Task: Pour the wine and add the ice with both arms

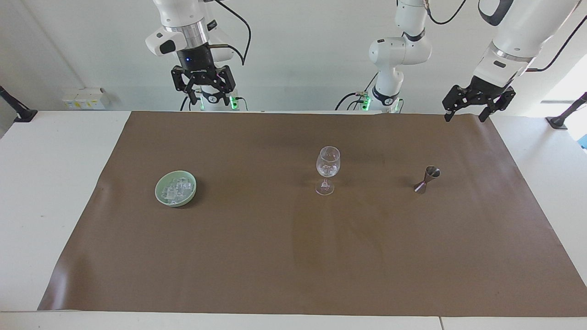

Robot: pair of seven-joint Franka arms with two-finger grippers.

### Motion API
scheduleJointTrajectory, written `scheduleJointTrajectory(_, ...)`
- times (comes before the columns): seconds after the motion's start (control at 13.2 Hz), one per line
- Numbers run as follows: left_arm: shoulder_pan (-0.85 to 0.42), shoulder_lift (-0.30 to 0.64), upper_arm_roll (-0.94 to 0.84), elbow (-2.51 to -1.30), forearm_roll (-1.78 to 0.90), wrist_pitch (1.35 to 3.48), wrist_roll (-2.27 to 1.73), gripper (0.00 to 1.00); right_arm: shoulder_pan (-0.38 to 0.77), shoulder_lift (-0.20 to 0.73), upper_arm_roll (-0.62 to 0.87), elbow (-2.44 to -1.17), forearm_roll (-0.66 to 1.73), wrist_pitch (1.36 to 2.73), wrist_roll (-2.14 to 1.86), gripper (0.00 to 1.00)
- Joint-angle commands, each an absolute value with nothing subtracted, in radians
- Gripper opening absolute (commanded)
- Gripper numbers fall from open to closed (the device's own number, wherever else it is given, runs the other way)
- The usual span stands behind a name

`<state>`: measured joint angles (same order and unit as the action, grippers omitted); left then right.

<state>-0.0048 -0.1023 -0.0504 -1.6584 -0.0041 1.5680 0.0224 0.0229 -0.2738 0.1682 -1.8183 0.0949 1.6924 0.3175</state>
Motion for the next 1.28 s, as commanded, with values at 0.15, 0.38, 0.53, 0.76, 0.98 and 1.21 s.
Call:
scheduleJointTrajectory(0.15,0.003,-0.127,-0.051,-1.684,-0.009,1.560,0.031,1.00,-0.009,-0.195,0.103,-1.614,0.074,1.502,0.204,1.00)
scheduleJointTrajectory(0.38,0.003,-0.127,-0.051,-1.684,-0.009,1.560,0.031,1.00,-0.009,-0.146,0.092,-1.516,-0.004,1.431,0.151,1.00)
scheduleJointTrajectory(0.53,0.003,-0.127,-0.051,-1.684,-0.009,1.560,0.031,1.00,-0.002,-0.141,0.078,-1.509,-0.011,1.428,0.126,1.00)
scheduleJointTrajectory(0.76,0.003,-0.127,-0.051,-1.684,-0.009,1.560,0.031,1.00,0.002,-0.054,0.046,-1.413,-0.009,1.367,0.123,1.00)
scheduleJointTrajectory(0.98,0.003,-0.127,-0.051,-1.684,-0.009,1.560,0.031,1.00,0.026,-0.020,0.040,-1.367,-0.014,1.362,0.124,1.00)
scheduleJointTrajectory(1.21,0.003,-0.129,-0.051,-1.684,-0.009,1.560,0.031,1.00,0.026,-0.041,0.026,-1.414,-0.012,1.365,0.127,1.00)
